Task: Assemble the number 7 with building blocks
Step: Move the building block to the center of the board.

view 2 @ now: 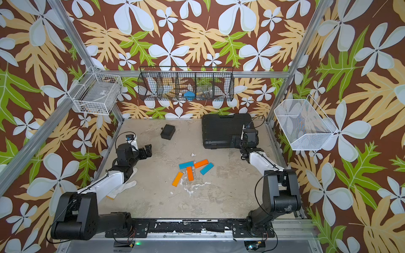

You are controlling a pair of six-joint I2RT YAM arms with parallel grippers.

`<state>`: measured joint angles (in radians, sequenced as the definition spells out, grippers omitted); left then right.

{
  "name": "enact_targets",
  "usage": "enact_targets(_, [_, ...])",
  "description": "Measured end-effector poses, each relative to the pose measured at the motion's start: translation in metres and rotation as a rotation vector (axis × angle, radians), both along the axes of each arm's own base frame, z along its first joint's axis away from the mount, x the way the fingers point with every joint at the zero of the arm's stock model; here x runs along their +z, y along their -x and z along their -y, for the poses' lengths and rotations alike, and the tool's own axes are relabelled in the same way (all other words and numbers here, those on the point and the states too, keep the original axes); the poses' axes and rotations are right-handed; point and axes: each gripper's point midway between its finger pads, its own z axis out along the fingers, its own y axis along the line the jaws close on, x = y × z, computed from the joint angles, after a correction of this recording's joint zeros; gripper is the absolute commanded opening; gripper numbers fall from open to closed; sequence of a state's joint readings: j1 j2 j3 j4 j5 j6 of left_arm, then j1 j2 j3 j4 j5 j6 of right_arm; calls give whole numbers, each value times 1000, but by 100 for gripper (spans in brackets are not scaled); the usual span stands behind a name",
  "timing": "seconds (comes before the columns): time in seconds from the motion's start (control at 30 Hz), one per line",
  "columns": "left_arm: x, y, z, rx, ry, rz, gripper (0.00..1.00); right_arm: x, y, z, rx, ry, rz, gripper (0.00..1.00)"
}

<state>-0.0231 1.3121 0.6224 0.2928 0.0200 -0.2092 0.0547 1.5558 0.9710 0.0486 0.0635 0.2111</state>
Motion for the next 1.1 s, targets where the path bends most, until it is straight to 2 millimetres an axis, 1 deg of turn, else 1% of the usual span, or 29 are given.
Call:
enact_targets(0.03, [-3,3,2,-6,13,-29,100,3,6,-6,12,2,-11,100])
enact_targets(0.1, [-12,10,7,-15,50,-90,100,16,22,-27,66,12,1,100])
enact_targets(0.13, [-17,14,8,-12,67,-119,100,22,30,-34,86,11,19,100])
enact_targets(0.17, [-23,18,8,-3,90,-154,100,25,38,-35,87,6,39,100])
enact_targets(0.2, [-30,23,11,-1,114,-190,100,20,47,-30,53,-8,44,100])
enact_targets(0.23, [-37,26,12,7,139,-223,100,11,53,-23,27,-25,28,100])
enact_targets(0.27, [-45,30,14,8,172,-258,100,-8,61,-15,1,-58,-15,100])
enact_targets(0.3, [-53,34,16,8,204,-291,100,-24,67,-12,-7,-94,-68,100])
enact_targets(0.33, [-62,40,19,8,238,-326,100,-36,70,-14,-12,-120,-114,100])
enact_targets(0.37, [-67,44,23,0,270,-351,100,-41,72,-23,15,-136,-145,100])
enact_targets(0.4, [-70,47,25,-7,287,-365,100,-40,71,-33,45,-143,-155,100])
enact_targets(0.47, [-72,52,31,-27,321,-383,100,-22,64,-61,120,-162,-126,100])
enact_targets(0.5, [-71,53,34,-35,334,-387,100,-11,60,-70,142,-169,-102,100])
enact_targets(0.57, [-67,54,37,-51,349,-379,100,6,56,-83,158,-191,-67,96])
enact_targets(0.63, [-62,54,38,-57,356,-366,100,13,56,-90,161,-215,-66,92])
enact_targets(0.67, [-59,55,39,-62,358,-353,100,16,57,-97,169,-239,-74,88])
enact_targets(0.73, [-61,62,42,-71,366,-351,100,17,62,-115,210,-269,-101,79])
enact_targets(0.77, [-67,67,43,-71,371,-367,100,17,66,-126,239,-275,-117,75])
enact_targets(0.83, [-87,82,47,-71,375,-428,100,13,77,-150,292,-291,-155,67])
enact_targets(0.9, [-102,93,55,-85,370,-485,100,9,90,-168,339,-285,-190,65])
enact_targets(0.93, [-102,94,62,-114,358,-491,100,8,98,-177,365,-282,-207,65])
enact_targets(1.0, [-95,91,83,-172,348,-499,100,9,112,-187,396,-266,-220,65])
enact_targets(1.03, [-87,88,96,-214,340,-487,56,11,116,-188,401,-259,-219,67])
enact_targets(1.07, [-73,84,115,-272,339,-474,54,13,118,-189,405,-254,-212,68])
enact_targets(1.1, [-56,80,138,-342,338,-462,54,16,121,-187,406,-246,-202,70])
